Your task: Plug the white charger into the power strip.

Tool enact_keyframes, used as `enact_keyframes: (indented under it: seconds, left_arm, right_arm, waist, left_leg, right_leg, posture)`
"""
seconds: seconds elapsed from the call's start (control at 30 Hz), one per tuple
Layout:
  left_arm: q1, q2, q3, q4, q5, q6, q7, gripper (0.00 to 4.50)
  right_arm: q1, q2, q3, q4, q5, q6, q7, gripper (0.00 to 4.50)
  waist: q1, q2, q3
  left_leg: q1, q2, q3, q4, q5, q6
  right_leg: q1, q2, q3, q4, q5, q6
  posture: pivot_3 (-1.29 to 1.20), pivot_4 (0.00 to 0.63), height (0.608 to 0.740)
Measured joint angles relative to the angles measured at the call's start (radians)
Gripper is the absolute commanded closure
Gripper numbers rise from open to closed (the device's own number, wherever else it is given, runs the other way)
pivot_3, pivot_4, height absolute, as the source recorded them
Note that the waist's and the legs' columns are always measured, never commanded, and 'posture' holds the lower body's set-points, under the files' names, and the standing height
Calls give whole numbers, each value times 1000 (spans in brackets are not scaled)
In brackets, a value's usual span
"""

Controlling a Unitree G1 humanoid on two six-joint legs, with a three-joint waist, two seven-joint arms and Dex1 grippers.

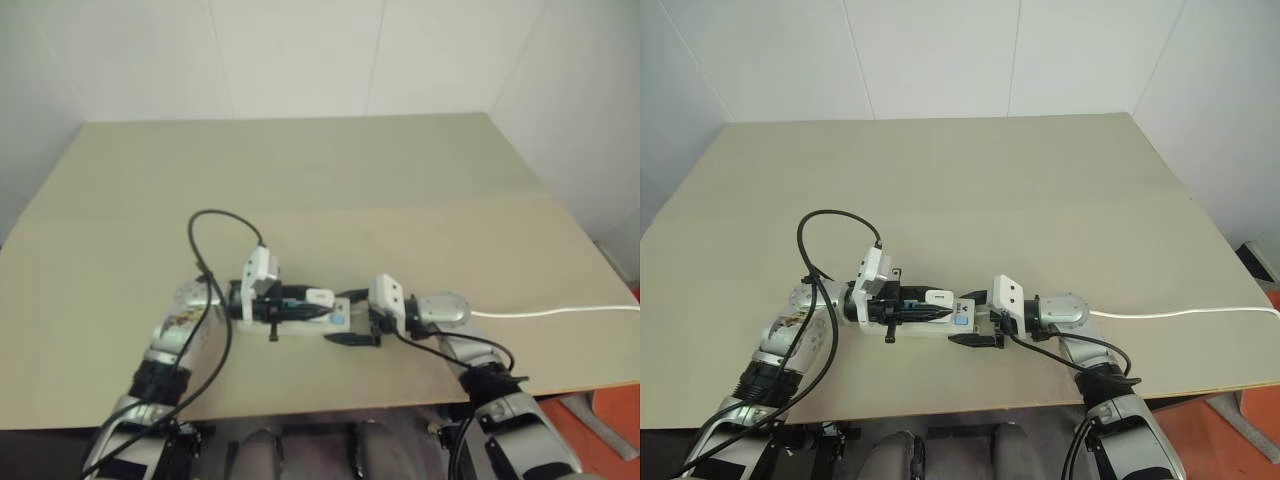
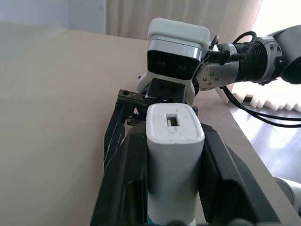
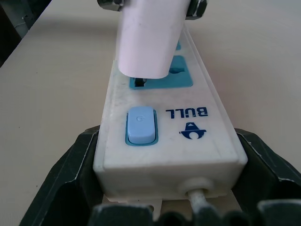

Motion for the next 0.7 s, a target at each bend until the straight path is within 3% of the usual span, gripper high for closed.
enact_keyframes:
  seconds: [0.7]
  left_arm:
    - [-14,5,-2,91,-6,-82,-67,3479]
  right_arm:
    - [0,0,7,-6,0,1,-4,1084]
  waist:
    - [-2,0,0]
  left_leg:
    - [0,1,0,-1,0,0]
  right_leg:
    - [0,1,0,-1,0,0]
  posture:
    - [0,150,740]
